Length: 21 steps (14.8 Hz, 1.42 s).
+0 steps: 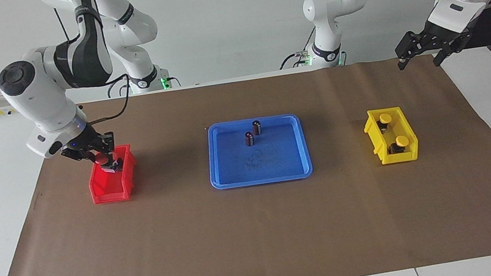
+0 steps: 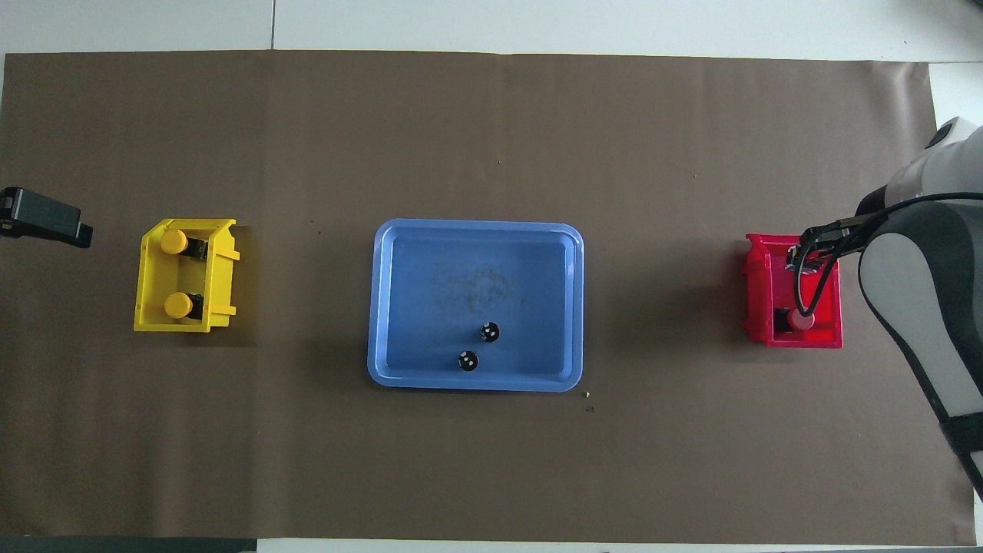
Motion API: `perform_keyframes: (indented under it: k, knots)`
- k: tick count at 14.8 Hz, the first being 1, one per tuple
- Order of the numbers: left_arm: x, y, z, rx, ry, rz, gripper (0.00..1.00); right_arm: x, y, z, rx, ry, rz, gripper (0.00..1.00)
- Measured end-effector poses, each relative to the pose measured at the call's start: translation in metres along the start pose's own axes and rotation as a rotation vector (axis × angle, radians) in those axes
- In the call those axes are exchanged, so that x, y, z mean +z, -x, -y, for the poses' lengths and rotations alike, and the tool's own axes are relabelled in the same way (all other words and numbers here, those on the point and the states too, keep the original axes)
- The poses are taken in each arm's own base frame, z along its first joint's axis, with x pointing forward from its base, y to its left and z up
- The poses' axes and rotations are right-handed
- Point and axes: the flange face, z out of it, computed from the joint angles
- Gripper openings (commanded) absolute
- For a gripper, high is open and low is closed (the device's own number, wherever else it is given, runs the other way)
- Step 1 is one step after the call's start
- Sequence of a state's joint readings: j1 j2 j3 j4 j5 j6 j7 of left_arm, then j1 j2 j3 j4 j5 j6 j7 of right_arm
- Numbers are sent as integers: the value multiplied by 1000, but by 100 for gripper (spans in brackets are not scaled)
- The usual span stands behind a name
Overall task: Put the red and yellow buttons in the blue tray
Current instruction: 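Drop the red button in the tray while the left gripper grasps yellow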
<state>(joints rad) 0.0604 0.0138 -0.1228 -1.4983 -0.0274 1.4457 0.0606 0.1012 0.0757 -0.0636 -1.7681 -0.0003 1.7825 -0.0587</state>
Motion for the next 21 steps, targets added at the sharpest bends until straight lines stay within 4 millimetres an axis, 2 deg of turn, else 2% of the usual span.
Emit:
perform_keyframes:
  k: [1, 2, 4, 5, 6, 8, 10, 12, 14, 16, 17, 18, 19, 20, 21]
  knots:
    - [1, 0, 3, -8, 0, 1, 100, -8, -11, 39, 27, -5, -27, 13]
    - [3, 0, 8, -18, 0, -4, 99, -9, -20, 88, 72, -24, -59, 13]
    - [16, -4, 16, -34, -5, -55, 96, 8, -26, 195, 161, -69, -112, 13]
    - [31, -6, 17, -37, -9, -78, 90, 22, -23, 243, 189, -82, -127, 13]
    - [52, -8, 18, -39, -12, -98, 85, 37, -19, 281, 207, -90, -133, 14]
    - [104, -15, 21, -43, -13, -110, 83, 68, -14, 328, 226, -96, -133, 14]
    - [158, -24, 24, -46, -9, -104, 79, 96, -13, 350, 234, -88, -121, 18]
    - [198, -36, 27, -47, -4, -109, 74, 114, -15, 356, 237, -84, -118, 22]
    - [224, -47, 29, -48, 1, -109, 69, 124, -18, 356, 239, -82, -118, 26]
    - [241, -55, 31, -50, 4, -115, 67, 135, -16, 362, 230, -79, -116, 30]
    - [247, -57, 31, -50, 5, -117, 66, 140, -14, 365, 227, -81, -119, 35]
    - [251, -58, 32, -51, 6, -117, 66, 145, -13, 366, 225, -83, -123, 53]
    - [254, -59, 32, -51, 7, -115, 66, 150, -12, 365, 225, -82, -122, 81]
    - [255, -60, 33, -52, 7, -116, 66, 153, -12, 364, 226, -81, -122, 100]
    - [255, -60, 33, -53, 7, -117, 66, 153, -12, 363, 228, -82, -125, 100]
